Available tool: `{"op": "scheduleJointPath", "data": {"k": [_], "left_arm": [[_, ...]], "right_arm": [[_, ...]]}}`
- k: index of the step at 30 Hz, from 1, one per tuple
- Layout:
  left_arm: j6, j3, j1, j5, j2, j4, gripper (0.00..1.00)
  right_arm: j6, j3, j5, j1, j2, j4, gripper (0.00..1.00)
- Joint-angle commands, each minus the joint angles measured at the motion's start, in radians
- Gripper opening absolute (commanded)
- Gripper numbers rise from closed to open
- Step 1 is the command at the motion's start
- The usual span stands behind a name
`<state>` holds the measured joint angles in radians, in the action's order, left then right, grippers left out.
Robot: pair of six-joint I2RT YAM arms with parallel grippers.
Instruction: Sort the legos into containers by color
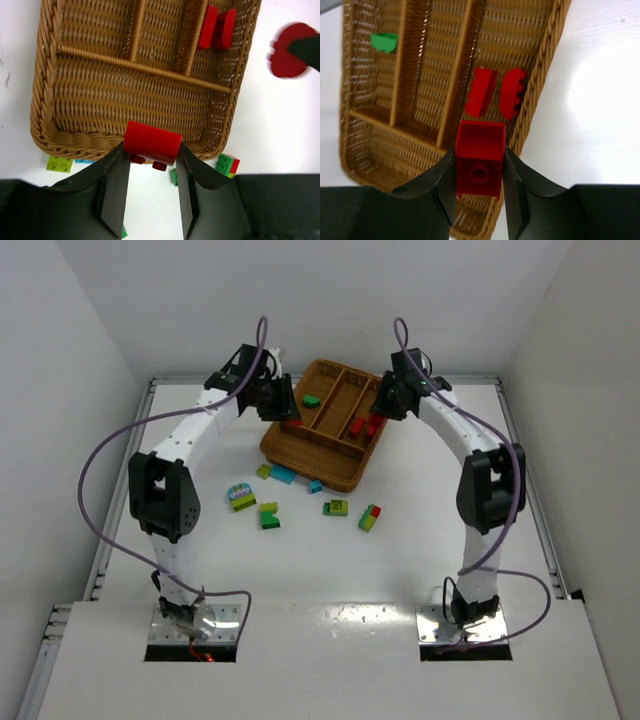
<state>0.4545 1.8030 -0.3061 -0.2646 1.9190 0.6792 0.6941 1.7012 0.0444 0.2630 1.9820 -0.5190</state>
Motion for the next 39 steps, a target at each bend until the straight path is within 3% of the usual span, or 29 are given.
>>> {"op": "scheduleJointPath", "data": {"k": [1,4,6,8,11,14,21,28,30,33,34,38,39], "left_arm": [[0.026,0.084,-0.018,0.028,0.009,0.029,0.0],[0.035,0.117,-0.04,0.018,0.044,0.04,0.0],[0.035,0.154,-0.041,0.008,0.061,0.04,0.0],[0.035,0.211,-0.063,-0.001,0.098,0.065,0.0],[0.035,0.255,-0.082,-0.001,0.133,0.074,0.0],[0.047,0.323,-0.1,-0.016,0.195,0.074,0.0],[0.122,0.509,-0.151,-0.053,0.374,-0.01,0.0],[0.19,0.536,-0.192,-0.056,0.485,-0.208,0.0],[0.21,0.57,-0.203,-0.07,0.518,-0.23,0.04],[0.233,0.601,-0.203,-0.07,0.571,-0.274,0.36],[0.254,0.601,-0.212,-0.07,0.571,-0.317,0.63],[0.276,0.671,-0.212,-0.082,0.626,-0.362,1.0],[0.276,0.671,-0.212,-0.082,0.626,-0.362,1.0]], "right_arm": [[-0.028,0.154,0.041,-0.002,0.093,-0.03,0.19],[-0.028,0.266,0.014,-0.002,0.21,-0.058,0.23],[-0.042,0.308,-0.001,-0.013,0.256,-0.047,0.37],[-0.051,0.394,-0.011,-0.025,0.316,-0.073,0.64],[-0.041,0.466,-0.011,-0.051,0.33,-0.104,0.8],[-0.028,0.39,-0.005,-0.064,0.25,-0.066,0.8],[-0.038,-0.207,0.115,-0.064,-0.204,0.076,0.77],[-0.028,-0.645,0.157,-0.05,-0.638,0.042,0.79],[-0.007,-0.698,0.157,-0.05,-0.742,0.007,0.79],[0.015,-0.75,0.147,-0.05,-0.813,-0.029,0.79],[0.015,-0.762,0.147,-0.05,-0.842,-0.041,0.8],[0.015,-0.753,0.147,-0.05,-0.853,-0.088,0.81],[0.015,-0.753,0.147,-0.05,-0.853,-0.104,0.81]]}}
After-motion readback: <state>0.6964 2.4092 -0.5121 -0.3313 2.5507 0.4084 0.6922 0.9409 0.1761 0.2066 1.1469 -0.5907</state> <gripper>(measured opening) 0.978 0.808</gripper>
